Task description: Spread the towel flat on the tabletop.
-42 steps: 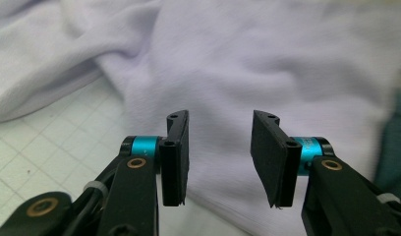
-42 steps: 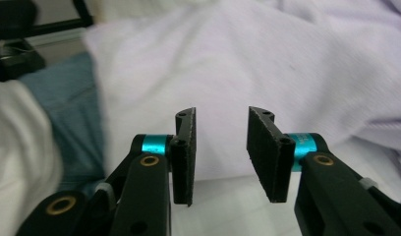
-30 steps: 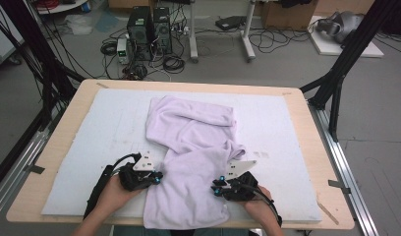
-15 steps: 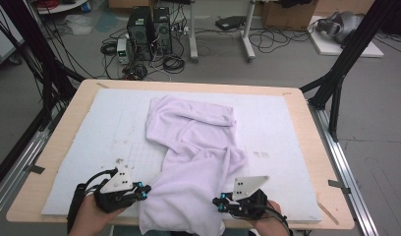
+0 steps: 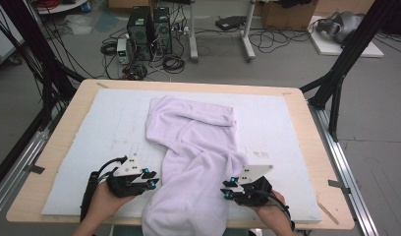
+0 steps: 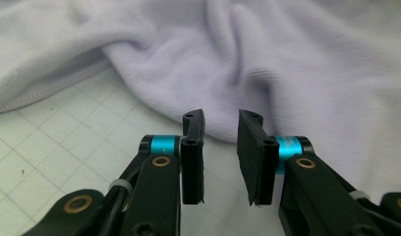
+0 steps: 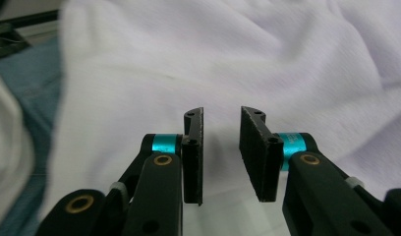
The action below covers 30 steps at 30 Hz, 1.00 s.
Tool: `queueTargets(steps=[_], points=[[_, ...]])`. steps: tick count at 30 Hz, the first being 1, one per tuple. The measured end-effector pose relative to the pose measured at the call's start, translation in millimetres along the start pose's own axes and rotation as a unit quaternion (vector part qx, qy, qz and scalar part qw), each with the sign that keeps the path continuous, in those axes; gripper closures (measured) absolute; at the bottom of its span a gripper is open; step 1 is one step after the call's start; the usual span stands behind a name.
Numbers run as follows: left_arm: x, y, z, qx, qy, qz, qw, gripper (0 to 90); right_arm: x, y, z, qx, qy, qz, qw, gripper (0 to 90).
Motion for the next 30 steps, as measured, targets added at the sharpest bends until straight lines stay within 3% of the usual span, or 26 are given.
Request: queueTargets(steps=[4, 8, 11, 12, 13, 15, 20, 23, 26, 30], points=[[-16.5, -6.0, 2.0, 0.003, -0.010, 0.000, 0.9999, 71.5, 0.2, 17.1, -4.7, -0.023, 0.010, -0.020, 0.9995, 71.0], [-29.4, -7.9, 9.1, 0.004, -0.008, 0.006, 0.9999, 63.1, 0.8, 27.0, -4.3, -0.024, 0.011, -0.029, 0.9992, 66.3], [-42.1, -9.5, 7.8, 0.000, -0.026, 0.012, 0.9996, 62.1, 0.8, 30.7, -2.3, -0.025, 0.014, -0.030, 0.9991, 64.4], [-43.3, -8.8, 9.0, -0.003, -0.024, 0.011, 0.9996, 67.9, 1.4, 31.6, -1.7, -0.026, 0.015, -0.030, 0.9991, 64.1], [-44.3, -8.3, 9.4, -0.007, -0.029, 0.008, 0.9995, 79.7, 2.0, 32.0, -0.9, -0.026, 0.017, -0.032, 0.9990, 63.4], [-44.2, -6.9, 10.4, -0.010, -0.031, 0.007, 0.9995, 86.8, 3.0, 31.2, 0.2, -0.027, 0.020, -0.030, 0.9990, 63.0], [-23.2, -8.4, 8.4, -0.006, -0.018, 0.020, 0.9996, 88.1, 7.4, 29.8, -0.7, -0.027, 0.020, -0.029, 0.9990, 62.1], [3.9, -13.4, 6.8, -0.002, 0.000, 0.040, 0.9992, 88.1, 12.0, 29.2, -0.8, -0.024, 0.022, -0.030, 0.9990, 62.0], [31.5, -24.3, 5.6, 0.003, 0.014, 0.066, 0.9977, 88.1, 16.3, 29.3, -0.1, -0.024, 0.023, -0.033, 0.9989, 61.9], [51.0, -46.9, 3.5, 0.021, 0.021, 0.103, 0.9942, 88.1, 16.0, 29.2, 1.1, -0.019, 0.022, -0.033, 0.9990, 61.9]])
Point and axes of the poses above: each handheld gripper's, and its own axes: x roughly backward along the jaws, z roughly out of its top, y roughly to its right, the point moved 7 cm from there along -x, roughly forward along the jaws, and after that the axes turned 5 degrees about -x, right-handed, at the moved point
